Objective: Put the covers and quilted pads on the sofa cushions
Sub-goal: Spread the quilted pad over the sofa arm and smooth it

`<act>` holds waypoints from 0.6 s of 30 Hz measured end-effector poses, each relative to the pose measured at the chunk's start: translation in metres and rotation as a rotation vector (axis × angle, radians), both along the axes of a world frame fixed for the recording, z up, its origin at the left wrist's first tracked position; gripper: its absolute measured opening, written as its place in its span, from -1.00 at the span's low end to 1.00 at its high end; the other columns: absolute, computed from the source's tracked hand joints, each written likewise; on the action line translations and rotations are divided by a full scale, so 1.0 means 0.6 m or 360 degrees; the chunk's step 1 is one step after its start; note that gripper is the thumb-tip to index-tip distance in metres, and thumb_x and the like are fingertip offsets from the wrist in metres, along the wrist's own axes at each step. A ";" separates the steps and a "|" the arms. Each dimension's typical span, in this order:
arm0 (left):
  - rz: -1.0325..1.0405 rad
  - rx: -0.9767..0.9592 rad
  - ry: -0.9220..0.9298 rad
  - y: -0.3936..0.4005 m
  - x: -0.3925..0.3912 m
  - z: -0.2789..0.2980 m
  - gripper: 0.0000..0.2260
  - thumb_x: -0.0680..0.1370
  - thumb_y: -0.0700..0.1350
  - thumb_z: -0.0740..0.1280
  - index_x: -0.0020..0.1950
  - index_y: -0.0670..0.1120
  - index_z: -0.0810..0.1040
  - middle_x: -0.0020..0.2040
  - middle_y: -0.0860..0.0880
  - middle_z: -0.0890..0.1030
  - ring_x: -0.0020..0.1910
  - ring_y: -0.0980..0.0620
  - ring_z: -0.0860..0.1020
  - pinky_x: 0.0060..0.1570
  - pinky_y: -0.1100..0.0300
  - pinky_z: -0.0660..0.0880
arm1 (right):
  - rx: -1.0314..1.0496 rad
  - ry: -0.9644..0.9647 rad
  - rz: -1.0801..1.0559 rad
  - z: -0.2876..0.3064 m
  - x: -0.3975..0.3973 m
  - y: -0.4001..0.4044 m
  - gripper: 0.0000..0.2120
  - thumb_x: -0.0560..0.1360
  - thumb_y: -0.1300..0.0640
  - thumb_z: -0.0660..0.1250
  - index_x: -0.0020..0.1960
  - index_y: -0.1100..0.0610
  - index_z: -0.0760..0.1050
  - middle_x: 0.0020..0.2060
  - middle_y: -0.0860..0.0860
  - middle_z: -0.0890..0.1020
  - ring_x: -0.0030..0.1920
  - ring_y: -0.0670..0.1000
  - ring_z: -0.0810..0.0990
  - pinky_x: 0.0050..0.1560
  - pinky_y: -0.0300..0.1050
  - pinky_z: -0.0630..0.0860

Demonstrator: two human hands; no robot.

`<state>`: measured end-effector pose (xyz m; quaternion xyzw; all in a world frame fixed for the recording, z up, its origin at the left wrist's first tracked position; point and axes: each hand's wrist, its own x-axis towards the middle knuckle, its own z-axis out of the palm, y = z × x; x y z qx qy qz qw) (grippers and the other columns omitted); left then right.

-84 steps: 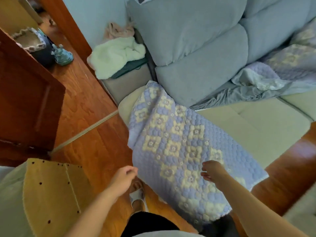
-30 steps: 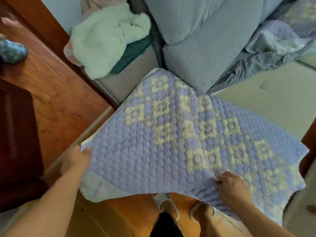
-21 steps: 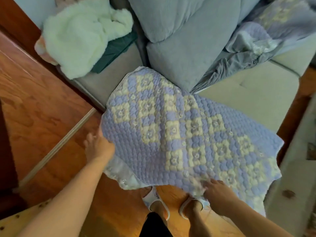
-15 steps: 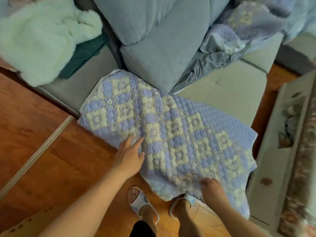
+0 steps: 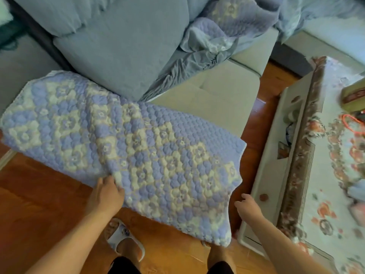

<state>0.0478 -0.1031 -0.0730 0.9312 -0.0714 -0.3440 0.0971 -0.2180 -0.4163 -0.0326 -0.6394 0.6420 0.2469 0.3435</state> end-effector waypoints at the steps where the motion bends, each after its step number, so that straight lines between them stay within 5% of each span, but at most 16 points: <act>1: 0.0139 -0.0061 0.0022 -0.016 -0.035 0.001 -0.72 0.62 -0.07 0.26 0.27 -0.17 0.41 0.28 -0.21 0.41 0.17 -0.26 0.50 -0.04 0.00 0.39 | 0.0136 -0.0120 -0.0149 -0.003 0.003 -0.020 -0.54 0.59 0.14 0.28 0.44 0.25 0.31 0.20 0.19 0.58 0.08 0.15 0.58 0.01 -0.06 0.50; 4: 0.0501 -0.0120 0.0128 -0.064 -0.167 -0.015 -0.83 0.58 -0.09 0.34 0.07 -0.16 0.47 0.09 -0.21 0.54 0.09 -0.24 0.53 0.02 -0.02 0.46 | 0.0532 -0.0569 -0.0594 -0.031 0.009 -0.078 -0.90 0.59 0.13 0.32 0.01 0.17 0.47 -0.23 0.19 0.58 -0.27 0.06 0.51 -0.25 -0.10 0.42; 6: 0.0697 -0.0081 0.0307 -0.110 -0.263 -0.029 -0.83 0.60 0.00 0.34 0.00 -0.10 0.49 -0.02 -0.12 0.59 0.01 -0.14 0.58 -0.04 0.03 0.49 | 0.0786 -0.0656 -0.0719 -0.065 0.003 -0.109 -0.78 0.65 0.07 0.25 -0.14 0.13 0.49 -0.22 0.14 0.54 -0.33 0.04 0.48 -0.29 -0.10 0.36; 8: 0.0896 -0.0085 0.0610 -0.166 -0.347 -0.042 -0.73 0.62 0.18 0.27 0.02 -0.03 0.48 -0.02 -0.04 0.59 -0.08 -0.03 0.56 -0.14 0.09 0.46 | 0.0911 -0.0715 -0.0905 -0.097 -0.003 -0.136 -0.72 0.61 -0.05 0.31 -0.14 0.14 0.52 -0.22 0.13 0.56 -0.33 0.07 0.52 -0.28 -0.06 0.41; 10: 0.1056 -0.0137 0.0791 -0.213 -0.412 -0.061 -0.70 0.63 0.24 0.20 -0.08 0.03 0.47 -0.07 -0.03 0.59 -0.12 0.00 0.55 -0.01 0.06 0.53 | 0.0877 -0.0802 -0.1085 -0.115 -0.007 -0.160 -0.74 0.60 -0.03 0.34 -0.03 0.18 0.57 -0.17 0.12 0.66 -0.21 0.12 0.64 -0.20 0.00 0.54; 14: 0.1517 -0.0349 0.0575 -0.243 -0.457 -0.081 -0.66 0.61 0.15 0.29 -0.02 -0.13 0.59 -0.11 -0.12 0.66 -0.11 -0.14 0.65 0.00 -0.11 0.62 | 0.0625 -0.0771 -0.1003 -0.116 -0.077 -0.173 -0.80 0.62 0.10 0.32 0.18 0.19 0.54 -0.10 0.11 0.72 -0.13 0.15 0.71 -0.13 0.02 0.62; 18: 0.1369 -0.0170 0.0437 -0.219 -0.483 -0.073 -0.72 0.67 -0.04 0.26 -0.18 -0.16 0.46 -0.24 -0.10 0.57 -0.24 -0.12 0.56 -0.20 0.00 0.48 | 0.0601 -0.0586 -0.0799 -0.125 -0.144 -0.161 -0.86 0.63 0.14 0.31 0.14 0.17 0.54 -0.02 0.16 0.68 -0.15 0.15 0.66 -0.12 0.07 0.60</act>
